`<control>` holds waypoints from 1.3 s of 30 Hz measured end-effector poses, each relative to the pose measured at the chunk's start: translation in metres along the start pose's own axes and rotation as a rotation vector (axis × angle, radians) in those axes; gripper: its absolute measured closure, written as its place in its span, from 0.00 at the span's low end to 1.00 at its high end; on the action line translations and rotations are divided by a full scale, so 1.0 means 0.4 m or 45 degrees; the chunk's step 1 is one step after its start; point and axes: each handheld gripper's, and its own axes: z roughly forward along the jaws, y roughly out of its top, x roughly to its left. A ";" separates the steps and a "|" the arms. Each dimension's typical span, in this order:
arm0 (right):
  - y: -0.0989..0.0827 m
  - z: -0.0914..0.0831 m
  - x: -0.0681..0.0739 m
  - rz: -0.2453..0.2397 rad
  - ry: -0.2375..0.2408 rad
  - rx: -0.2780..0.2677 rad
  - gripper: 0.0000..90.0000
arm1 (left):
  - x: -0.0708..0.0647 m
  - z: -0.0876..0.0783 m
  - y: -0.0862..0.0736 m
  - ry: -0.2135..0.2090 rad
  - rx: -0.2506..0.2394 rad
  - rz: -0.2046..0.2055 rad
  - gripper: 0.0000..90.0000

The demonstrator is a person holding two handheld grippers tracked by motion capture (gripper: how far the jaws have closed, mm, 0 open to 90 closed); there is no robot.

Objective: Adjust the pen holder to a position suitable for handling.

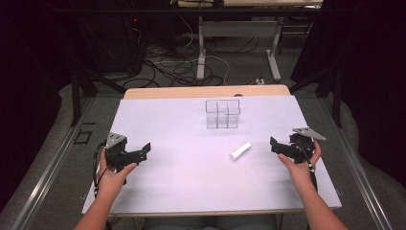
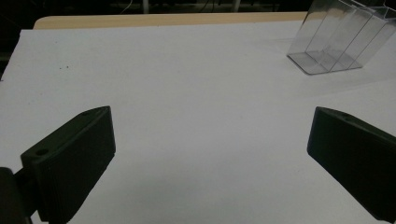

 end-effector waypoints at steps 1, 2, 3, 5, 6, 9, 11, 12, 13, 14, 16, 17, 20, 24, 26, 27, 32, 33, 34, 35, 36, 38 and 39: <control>-0.001 0.002 0.002 -0.007 0.009 0.003 0.00 | 0.000 0.001 0.000 0.000 0.004 0.003 0.01; -0.001 0.002 0.002 -0.007 0.009 0.003 0.00 | -0.001 0.002 -0.001 0.001 0.007 0.005 0.01; 0.000 0.003 0.009 -0.024 0.020 0.012 0.00 | -0.002 0.002 -0.001 -0.002 0.010 0.005 0.01; 0.002 0.006 0.018 -0.051 0.024 -0.009 0.00 | -0.002 0.001 0.000 -0.003 0.006 0.004 0.01; 0.005 0.007 0.023 -0.062 0.020 0.000 0.02 | -0.002 0.001 0.000 -0.003 0.006 0.004 0.01; 0.023 0.009 0.036 -0.087 0.042 -0.009 0.13 | -0.001 -0.002 -0.003 -0.001 0.011 -0.003 0.01; 0.037 0.009 0.049 -0.126 0.071 -0.002 0.20 | 0.000 -0.003 -0.003 0.002 0.012 0.000 0.01; 0.046 0.007 0.054 -0.151 0.080 0.000 0.21 | 0.001 -0.004 -0.003 0.004 0.010 -0.006 0.01; 0.054 0.007 0.062 -0.153 0.097 -0.004 0.25 | 0.001 -0.004 -0.003 0.006 0.007 -0.009 0.01; 0.064 0.007 0.068 -0.155 0.113 -0.007 0.27 | 0.001 -0.005 -0.003 0.009 0.007 -0.006 0.01; 0.084 0.010 0.080 -0.157 0.129 -0.021 0.30 | 0.001 -0.007 -0.003 0.013 0.004 -0.007 0.01; 0.096 0.012 0.086 -0.152 0.136 -0.020 0.32 | 0.001 -0.007 -0.003 0.015 0.004 -0.007 0.01; 0.131 0.027 0.100 -0.142 0.174 -0.027 0.32 | 0.001 -0.005 -0.003 0.017 0.005 -0.003 0.02; 0.177 0.043 0.120 -0.156 0.200 -0.036 0.31 | 0.002 -0.004 -0.005 0.015 0.014 0.000 0.02; 0.198 0.051 0.132 -0.152 0.208 -0.028 0.29 | 0.003 -0.003 -0.006 0.015 0.016 -0.002 0.02; 0.207 0.055 0.137 -0.152 0.212 -0.030 0.29 | 0.003 -0.003 -0.006 0.014 0.017 -0.002 0.02; 0.238 0.072 0.155 -0.177 0.202 -0.034 0.35 | 0.003 -0.002 -0.008 0.012 0.022 -0.005 0.02; 0.251 0.088 0.160 -0.179 0.201 -0.026 0.38 | 0.003 -0.002 -0.008 0.010 0.024 -0.008 0.02; 0.254 0.093 0.162 -0.171 0.204 -0.018 0.39 | 0.003 -0.002 -0.008 0.011 0.025 -0.007 0.02; 0.254 0.093 0.162 -0.171 0.204 -0.018 0.39 | 0.003 -0.002 -0.009 0.012 0.025 -0.009 0.02; 0.261 0.109 0.167 -0.172 0.203 -0.002 0.40 | 0.003 -0.002 -0.009 0.012 0.025 -0.010 0.02; 0.266 0.124 0.174 -0.188 0.195 0.008 0.41 | 0.004 -0.002 -0.009 0.012 0.027 -0.010 0.02; 0.266 0.124 0.174 -0.188 0.195 0.008 0.41 | 0.004 -0.002 -0.009 0.012 0.027 -0.010 0.02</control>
